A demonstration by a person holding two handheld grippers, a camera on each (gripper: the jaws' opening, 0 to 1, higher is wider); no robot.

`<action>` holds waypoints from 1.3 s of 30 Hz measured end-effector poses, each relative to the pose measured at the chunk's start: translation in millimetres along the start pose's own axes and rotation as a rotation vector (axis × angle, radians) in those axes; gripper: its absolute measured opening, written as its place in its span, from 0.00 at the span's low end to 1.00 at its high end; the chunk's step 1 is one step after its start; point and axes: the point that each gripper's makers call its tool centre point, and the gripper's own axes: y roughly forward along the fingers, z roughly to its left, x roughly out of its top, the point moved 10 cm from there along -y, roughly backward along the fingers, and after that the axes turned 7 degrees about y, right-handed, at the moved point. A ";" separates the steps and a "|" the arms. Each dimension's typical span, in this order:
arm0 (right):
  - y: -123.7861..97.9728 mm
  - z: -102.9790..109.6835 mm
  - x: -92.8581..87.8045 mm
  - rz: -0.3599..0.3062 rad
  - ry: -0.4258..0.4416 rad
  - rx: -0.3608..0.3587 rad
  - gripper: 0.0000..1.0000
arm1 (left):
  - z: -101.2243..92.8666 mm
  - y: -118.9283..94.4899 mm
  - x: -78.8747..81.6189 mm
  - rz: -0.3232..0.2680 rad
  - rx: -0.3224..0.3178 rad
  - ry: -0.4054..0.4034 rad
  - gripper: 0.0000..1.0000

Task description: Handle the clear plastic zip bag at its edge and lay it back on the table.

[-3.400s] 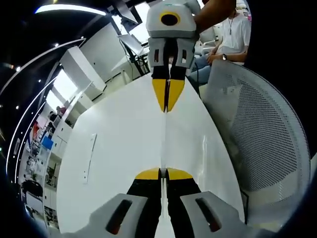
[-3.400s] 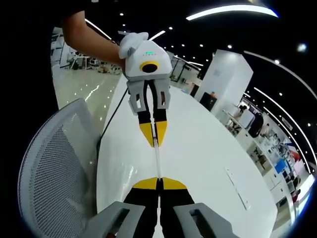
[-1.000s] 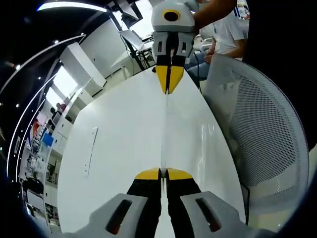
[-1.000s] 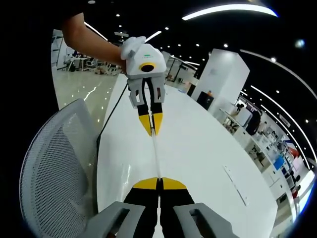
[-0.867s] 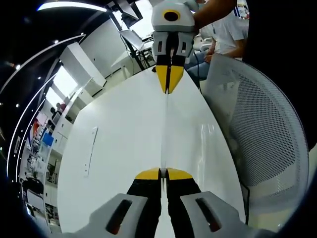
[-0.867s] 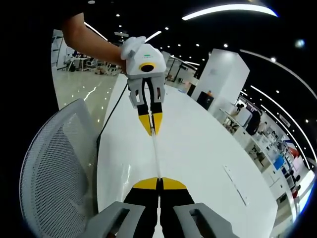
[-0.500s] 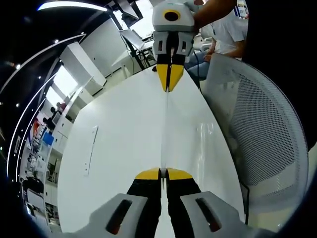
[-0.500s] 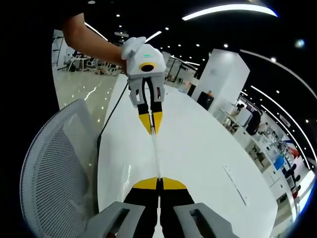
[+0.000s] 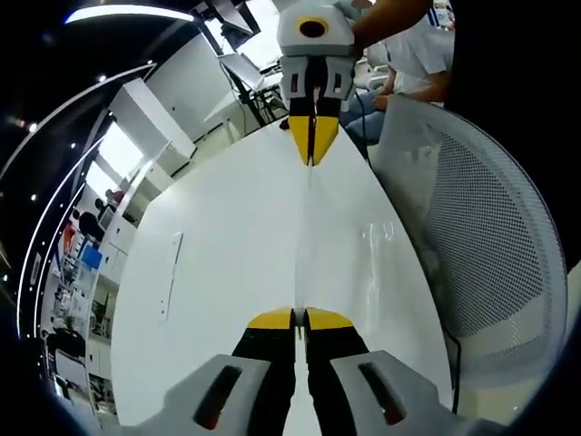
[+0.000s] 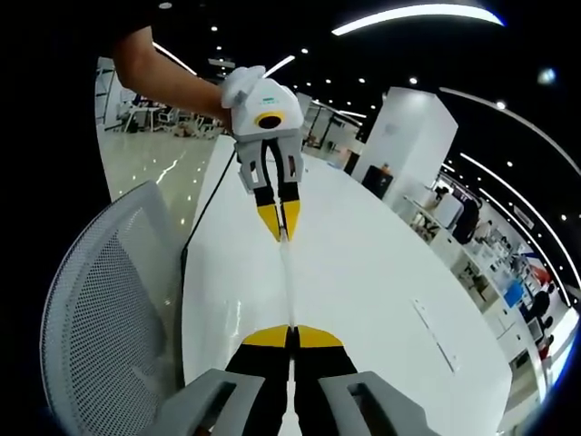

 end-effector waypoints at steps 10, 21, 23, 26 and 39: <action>-4.4 -0.2 -0.5 -0.002 0.070 -0.005 0.04 | -5.3 1.1 1.3 0.027 -0.003 0.027 0.00; -4.5 -13.4 11.1 -0.030 0.135 -0.005 0.08 | -5.7 0.5 0.8 0.026 0.007 0.021 0.00; -3.2 -15.2 13.7 -0.031 0.142 -0.005 0.08 | -5.5 0.7 1.9 0.026 0.009 0.022 0.00; -0.4 -17.0 15.3 -0.026 0.147 -0.003 0.09 | -4.5 0.5 4.5 0.024 0.013 0.024 0.00; 6.1 -17.9 18.5 -0.022 0.178 0.009 0.09 | -3.0 -1.4 16.1 0.015 0.020 0.044 0.00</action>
